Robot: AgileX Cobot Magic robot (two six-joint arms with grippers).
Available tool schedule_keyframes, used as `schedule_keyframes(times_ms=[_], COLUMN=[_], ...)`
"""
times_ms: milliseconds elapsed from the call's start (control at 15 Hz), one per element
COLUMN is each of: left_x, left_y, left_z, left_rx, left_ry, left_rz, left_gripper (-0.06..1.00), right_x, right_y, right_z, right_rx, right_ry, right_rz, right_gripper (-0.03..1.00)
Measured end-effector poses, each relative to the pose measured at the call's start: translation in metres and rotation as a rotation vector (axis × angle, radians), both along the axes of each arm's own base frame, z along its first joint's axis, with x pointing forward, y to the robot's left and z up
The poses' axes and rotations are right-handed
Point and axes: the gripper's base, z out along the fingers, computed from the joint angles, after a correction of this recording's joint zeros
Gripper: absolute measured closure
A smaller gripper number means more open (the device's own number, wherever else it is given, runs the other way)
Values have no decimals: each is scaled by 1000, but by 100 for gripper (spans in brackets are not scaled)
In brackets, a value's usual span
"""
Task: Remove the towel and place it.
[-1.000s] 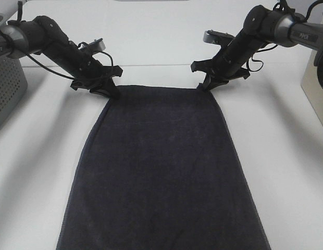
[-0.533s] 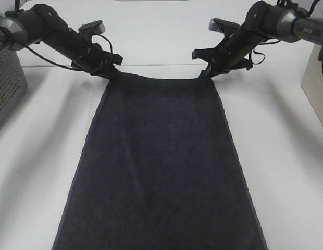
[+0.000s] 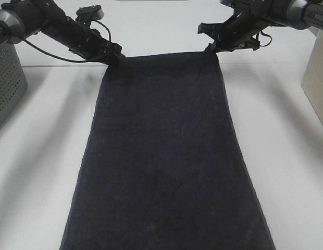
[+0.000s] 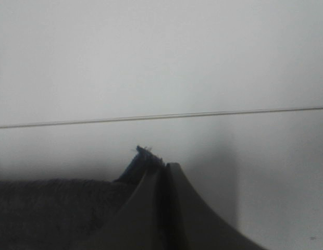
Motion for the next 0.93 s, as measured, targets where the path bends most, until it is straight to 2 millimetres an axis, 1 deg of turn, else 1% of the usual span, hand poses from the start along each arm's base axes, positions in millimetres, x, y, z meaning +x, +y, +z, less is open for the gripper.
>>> schedule_keyframes(times_ms=[133,333,467,600,667,800,933], left_x=[3,6,9,11,11,13,15], left_y=[-2,-13,-12,-12,-12,-11,-10], left_z=[1,4,4,-3,-8,-17,-18], left_rx=[15,41,39,40,42,44,44], left_ry=[-39,-133,-164,-171,-166,-168,-187], left_rz=[14,6,28,43,45,57,72], left_gripper=[94,94,94,94,94,94,94], right_x=[2,7,8,9,10,11,11], right_y=[-11,-12,-11,-9,-8,-5,-2], right_z=[1,3,-7,-28,-35,-42,-43], right_rx=[18,62,81,112,127,131,141], right_ry=[-4,-49,-39,-16,-11,-23,-36], right_rz=[-42,-75,-85,-92,-93,-76,-72], right_gripper=[96,96,96,96,96,96,95])
